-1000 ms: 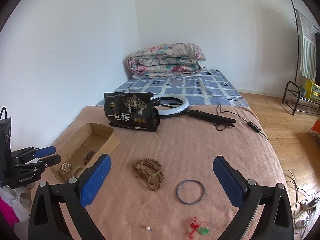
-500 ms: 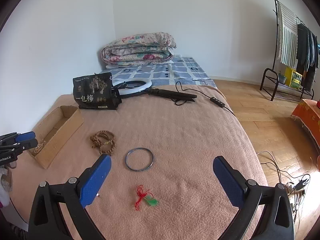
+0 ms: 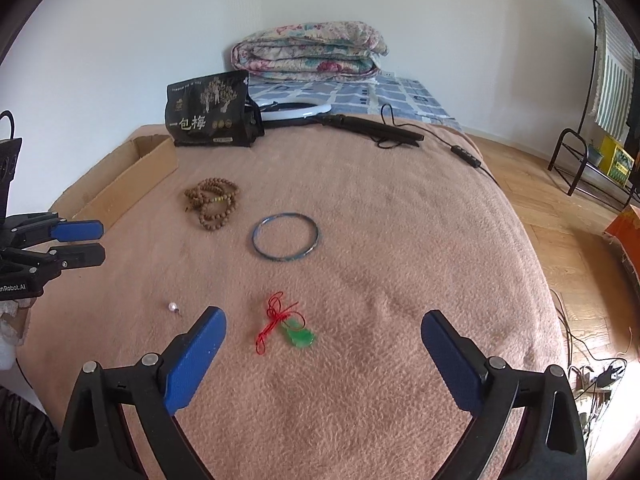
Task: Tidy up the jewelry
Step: 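Grasp the small white pearl bead with the left tool while the right tool grasps the green jade pendant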
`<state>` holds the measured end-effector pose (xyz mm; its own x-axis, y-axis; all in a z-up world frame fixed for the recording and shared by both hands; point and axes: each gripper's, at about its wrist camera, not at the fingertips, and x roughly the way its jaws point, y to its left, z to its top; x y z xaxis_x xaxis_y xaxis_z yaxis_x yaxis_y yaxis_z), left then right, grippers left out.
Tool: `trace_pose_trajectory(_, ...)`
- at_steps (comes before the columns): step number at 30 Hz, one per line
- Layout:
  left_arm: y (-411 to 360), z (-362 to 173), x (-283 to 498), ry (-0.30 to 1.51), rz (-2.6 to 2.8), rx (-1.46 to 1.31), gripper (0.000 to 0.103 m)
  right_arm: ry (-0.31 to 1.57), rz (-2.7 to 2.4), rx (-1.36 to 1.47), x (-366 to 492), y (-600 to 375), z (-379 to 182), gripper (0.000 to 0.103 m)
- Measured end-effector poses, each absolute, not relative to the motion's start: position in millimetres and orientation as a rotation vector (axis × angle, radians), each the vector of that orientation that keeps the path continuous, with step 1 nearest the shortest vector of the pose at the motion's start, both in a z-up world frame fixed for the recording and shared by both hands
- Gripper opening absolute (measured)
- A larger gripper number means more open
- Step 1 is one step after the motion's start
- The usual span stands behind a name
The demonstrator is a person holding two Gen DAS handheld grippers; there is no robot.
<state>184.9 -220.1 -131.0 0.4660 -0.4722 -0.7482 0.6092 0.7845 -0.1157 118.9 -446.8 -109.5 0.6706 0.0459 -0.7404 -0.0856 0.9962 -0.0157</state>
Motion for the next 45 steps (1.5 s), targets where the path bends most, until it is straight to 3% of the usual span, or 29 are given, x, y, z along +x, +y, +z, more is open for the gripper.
trace_pose_trajectory(9,-250.3,-162.9,181.2,0.914,-0.74,0.194,0.043,0.895,0.107,-0.031,124.2,-450.9,-136.9,0.084)
trace_pose_trajectory(11,-256.5,-167.7,180.5,0.918,-0.746,0.214,0.034,0.901,0.116,-0.022,126.6,-451.9,-140.1,0.084)
trace_pose_trajectory(19,-270.0,-180.3,182.8,0.934,-0.74,0.239,0.032,0.932,0.161,-0.038,136.4,-445.5,-151.0,0.073)
trace_pose_trajectory(31,-273.7,-189.6,190.1,0.94,-0.716,0.241,0.02,0.973,0.192,-0.076,151.9,-434.6,-166.0,0.058)
trace_pose_trajectory(40,-273.5,-191.1,190.0,0.933,-0.719,0.249,0.014,0.99,0.216,-0.112,157.0,-425.2,-170.3,0.038)
trace_pose_trajectory(45,-273.8,-191.4,188.7,0.93,-0.719,0.254,0.01,0.991,0.212,-0.114,155.9,-424.8,-170.6,0.02)
